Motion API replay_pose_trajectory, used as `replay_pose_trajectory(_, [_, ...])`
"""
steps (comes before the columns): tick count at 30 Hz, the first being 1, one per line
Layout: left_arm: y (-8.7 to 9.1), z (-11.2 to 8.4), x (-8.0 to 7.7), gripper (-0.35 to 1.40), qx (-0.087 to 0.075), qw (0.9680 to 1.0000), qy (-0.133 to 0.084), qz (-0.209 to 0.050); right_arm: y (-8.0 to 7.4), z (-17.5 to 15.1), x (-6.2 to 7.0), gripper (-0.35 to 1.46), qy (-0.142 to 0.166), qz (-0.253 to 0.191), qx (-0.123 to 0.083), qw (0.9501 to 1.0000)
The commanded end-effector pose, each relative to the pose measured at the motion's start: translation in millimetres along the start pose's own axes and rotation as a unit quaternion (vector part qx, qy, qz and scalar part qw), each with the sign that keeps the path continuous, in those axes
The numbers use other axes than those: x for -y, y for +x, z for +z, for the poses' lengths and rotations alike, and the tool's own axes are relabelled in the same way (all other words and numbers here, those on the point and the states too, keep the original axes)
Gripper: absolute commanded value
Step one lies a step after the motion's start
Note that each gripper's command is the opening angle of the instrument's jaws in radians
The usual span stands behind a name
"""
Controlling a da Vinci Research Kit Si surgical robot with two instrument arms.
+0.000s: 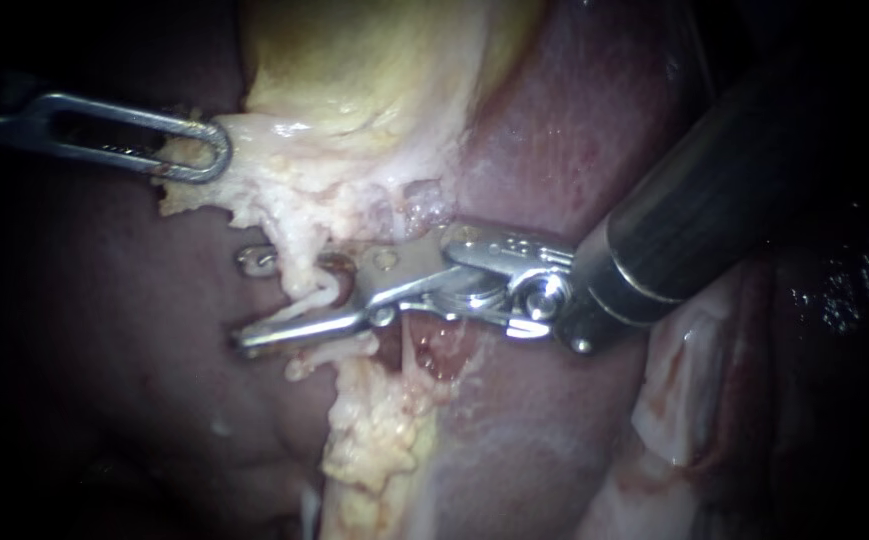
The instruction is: Clipping third clip left tube
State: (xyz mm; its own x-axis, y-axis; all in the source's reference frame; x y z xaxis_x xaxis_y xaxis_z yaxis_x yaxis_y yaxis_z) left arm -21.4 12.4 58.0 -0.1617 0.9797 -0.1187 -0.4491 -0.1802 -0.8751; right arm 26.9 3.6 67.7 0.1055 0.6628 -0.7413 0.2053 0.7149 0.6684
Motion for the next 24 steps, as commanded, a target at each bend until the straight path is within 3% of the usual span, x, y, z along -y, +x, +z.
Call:
replay_pose_trajectory(1, [0.0, 0.0, 0.0, -0.35, 0.0, 1.0, 0.0, 0.0, 0.2, 0.0, 0.2, 0.49, 0.001, 0.0, 0.001, 1.0])
replay_pose_trajectory(14, [0.0, 0.0, 0.0, -0.35, 0.001, 1.0, -0.001, 0.0, 3.7, 0.3, 3.6, 0.49, 0.012, 0.006, -0.016, 0.9998])
replay_pose_trajectory(24, [-0.1, 0.0, 0.0, -0.35, 0.001, 1.0, -0.001, 0.0, 5.3, 0.4, 5.0, 0.48, 0.017, 0.018, -0.023, 0.9994])
